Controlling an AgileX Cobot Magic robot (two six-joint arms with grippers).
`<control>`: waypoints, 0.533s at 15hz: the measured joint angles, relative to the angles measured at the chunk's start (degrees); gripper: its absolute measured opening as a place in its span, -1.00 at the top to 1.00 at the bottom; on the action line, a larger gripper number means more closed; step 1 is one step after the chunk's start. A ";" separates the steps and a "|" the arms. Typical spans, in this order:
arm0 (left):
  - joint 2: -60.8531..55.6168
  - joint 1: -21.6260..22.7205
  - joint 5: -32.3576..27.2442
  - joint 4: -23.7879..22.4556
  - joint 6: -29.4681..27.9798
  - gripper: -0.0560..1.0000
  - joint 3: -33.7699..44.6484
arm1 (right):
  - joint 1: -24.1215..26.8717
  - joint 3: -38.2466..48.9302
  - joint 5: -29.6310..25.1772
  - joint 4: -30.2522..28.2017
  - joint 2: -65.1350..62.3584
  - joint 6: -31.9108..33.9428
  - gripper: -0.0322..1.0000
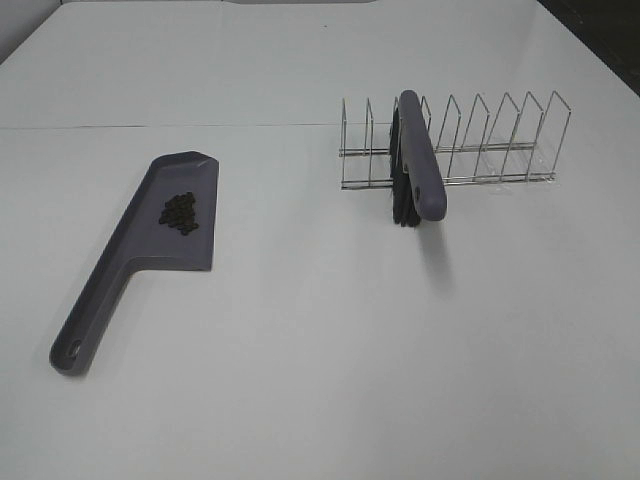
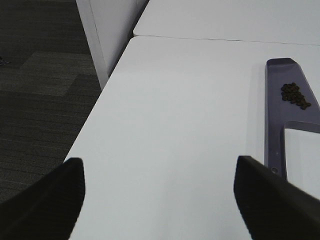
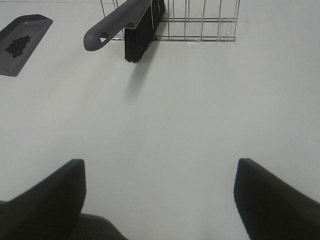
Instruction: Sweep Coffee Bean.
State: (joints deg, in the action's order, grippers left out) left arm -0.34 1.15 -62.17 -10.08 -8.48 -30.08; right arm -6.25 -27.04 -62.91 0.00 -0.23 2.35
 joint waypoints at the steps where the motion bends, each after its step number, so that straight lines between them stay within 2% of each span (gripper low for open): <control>1: 0.00 0.00 0.00 0.00 0.00 -0.53 0.00 | 0.92 0.00 0.00 0.00 0.00 0.00 -0.55; 4: -0.06 0.17 0.00 0.00 -0.06 -0.53 0.00 | 4.24 0.00 0.00 0.00 0.00 0.00 -0.55; 8: -0.11 0.29 0.00 0.00 -0.06 -0.53 0.00 | 4.30 0.00 0.00 0.00 0.00 0.00 -0.55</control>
State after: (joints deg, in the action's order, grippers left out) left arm -0.46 1.43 -62.17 -10.08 -8.54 -30.08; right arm -1.95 -27.04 -62.91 0.00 -0.23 2.35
